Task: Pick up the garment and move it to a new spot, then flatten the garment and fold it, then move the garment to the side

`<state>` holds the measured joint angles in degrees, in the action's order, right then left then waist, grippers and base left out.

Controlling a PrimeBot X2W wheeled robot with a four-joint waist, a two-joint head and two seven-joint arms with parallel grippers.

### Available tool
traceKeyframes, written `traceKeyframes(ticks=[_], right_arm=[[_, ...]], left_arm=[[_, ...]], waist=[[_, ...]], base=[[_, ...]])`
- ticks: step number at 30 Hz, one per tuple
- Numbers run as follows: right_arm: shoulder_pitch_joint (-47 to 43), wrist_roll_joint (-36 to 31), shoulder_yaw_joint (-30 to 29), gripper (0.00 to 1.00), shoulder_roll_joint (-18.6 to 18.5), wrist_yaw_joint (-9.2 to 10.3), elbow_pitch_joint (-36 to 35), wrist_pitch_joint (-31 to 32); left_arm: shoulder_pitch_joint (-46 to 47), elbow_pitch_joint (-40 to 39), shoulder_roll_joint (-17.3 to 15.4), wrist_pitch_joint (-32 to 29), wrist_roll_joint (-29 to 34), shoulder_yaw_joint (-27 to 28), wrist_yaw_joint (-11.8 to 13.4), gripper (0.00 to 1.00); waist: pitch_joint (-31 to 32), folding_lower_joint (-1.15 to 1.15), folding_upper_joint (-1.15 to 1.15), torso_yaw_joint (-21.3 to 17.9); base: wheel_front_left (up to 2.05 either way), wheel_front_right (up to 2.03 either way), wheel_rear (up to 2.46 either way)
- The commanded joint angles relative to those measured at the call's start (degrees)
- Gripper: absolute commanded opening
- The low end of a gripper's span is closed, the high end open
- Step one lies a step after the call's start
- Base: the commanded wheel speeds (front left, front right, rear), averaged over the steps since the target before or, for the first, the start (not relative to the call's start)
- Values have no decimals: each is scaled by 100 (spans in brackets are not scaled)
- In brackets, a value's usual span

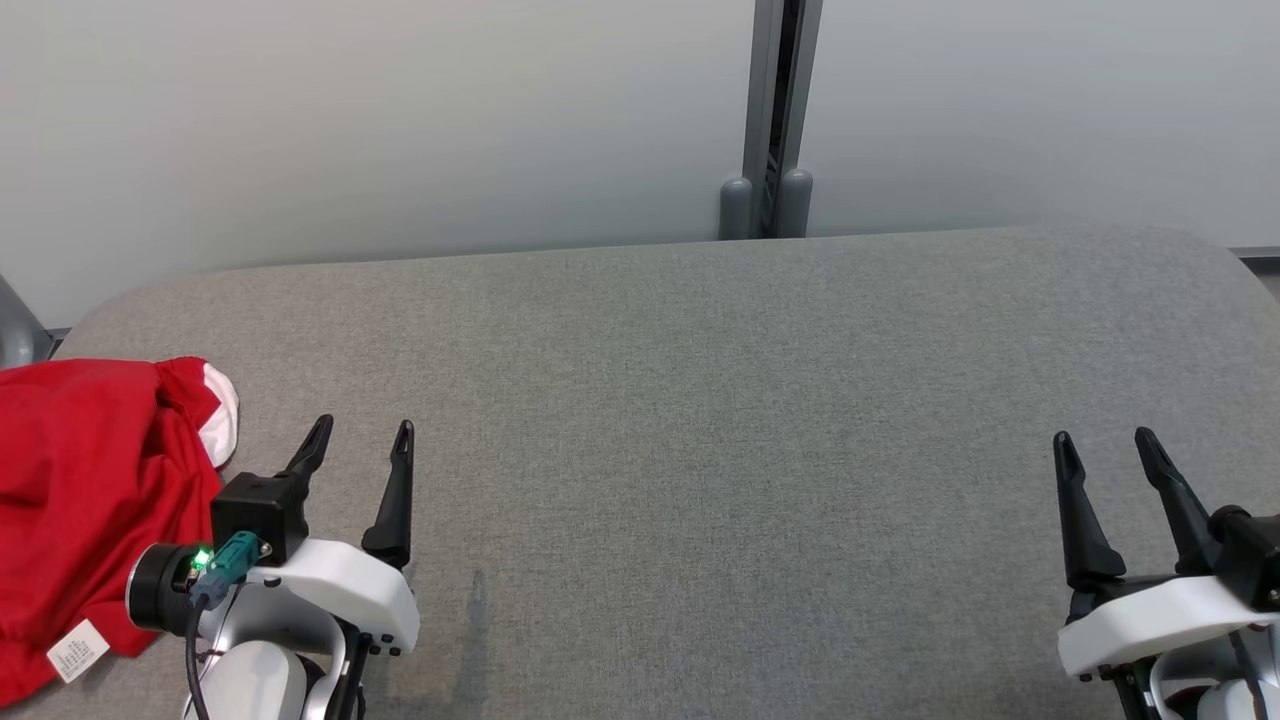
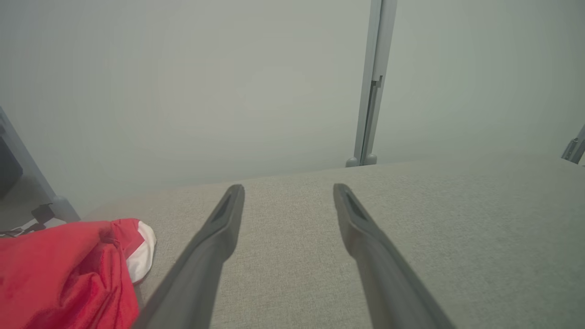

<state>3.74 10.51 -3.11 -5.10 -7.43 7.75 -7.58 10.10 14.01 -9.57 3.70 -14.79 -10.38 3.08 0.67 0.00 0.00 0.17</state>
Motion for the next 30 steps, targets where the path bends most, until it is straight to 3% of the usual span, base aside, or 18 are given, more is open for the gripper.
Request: traceKeyframes(ticks=[1, 20, 30], right_arm=[[-51, -59, -4, 100, -2, -10, -46, 11], [-86, -98, -90, 100, 14, -9, -81, 130], [-79, -98, -150, 100, 7, -9, -104, 146]], left_arm=[[4, -16, -37, -8, 97, 5, 15, 100], [13, 54, -97, -108, 105, -48, 45, 100], [82, 43, -107, -75, 56, -80, 87, 100]], waist=[[3, 0, 0, -1], [8, 0, 0, 55], [-13, 0, 0, 302]], base=[[0, 0, 0], [0, 0, 0], [0, 0, 0]])
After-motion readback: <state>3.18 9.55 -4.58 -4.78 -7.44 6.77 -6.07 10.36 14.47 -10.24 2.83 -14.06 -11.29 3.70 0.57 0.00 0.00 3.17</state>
